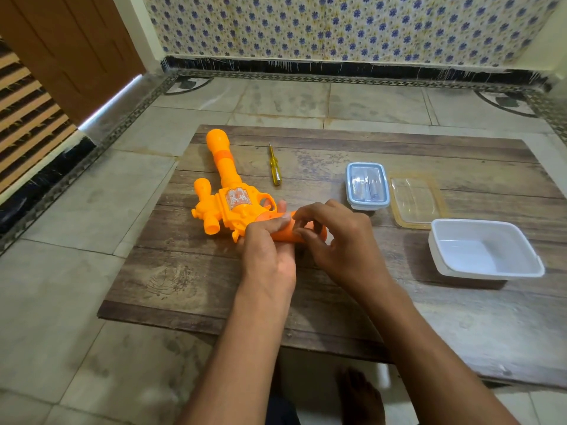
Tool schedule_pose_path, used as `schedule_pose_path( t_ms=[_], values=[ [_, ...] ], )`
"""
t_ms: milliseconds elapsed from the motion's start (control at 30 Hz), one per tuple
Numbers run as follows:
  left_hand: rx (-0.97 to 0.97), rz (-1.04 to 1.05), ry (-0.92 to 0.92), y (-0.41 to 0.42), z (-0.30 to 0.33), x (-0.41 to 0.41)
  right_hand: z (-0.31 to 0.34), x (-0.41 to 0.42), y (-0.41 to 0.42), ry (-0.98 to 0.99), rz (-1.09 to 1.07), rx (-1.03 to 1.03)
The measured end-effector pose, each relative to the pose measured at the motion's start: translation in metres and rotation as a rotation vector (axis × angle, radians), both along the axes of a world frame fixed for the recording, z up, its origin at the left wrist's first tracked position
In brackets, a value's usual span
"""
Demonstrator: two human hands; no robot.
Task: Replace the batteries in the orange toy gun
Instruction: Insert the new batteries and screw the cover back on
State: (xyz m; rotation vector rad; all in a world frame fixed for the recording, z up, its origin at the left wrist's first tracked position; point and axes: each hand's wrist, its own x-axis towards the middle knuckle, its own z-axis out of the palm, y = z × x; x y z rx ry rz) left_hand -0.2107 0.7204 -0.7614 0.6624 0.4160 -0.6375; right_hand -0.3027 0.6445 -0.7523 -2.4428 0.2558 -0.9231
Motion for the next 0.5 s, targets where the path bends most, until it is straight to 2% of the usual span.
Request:
schedule_pose_path(
  t_ms=[233,500],
  values=[
    [0.023,-0.02,0.013,0.001,0.003,0.0,-0.004,0.001,-0.002,-0.001,-0.049,0.039],
    [0.01,-0.007,0.025,0.002,0.009,-0.002,-0.003,0.001,-0.002,-0.024,0.015,-0.068]
  ],
)
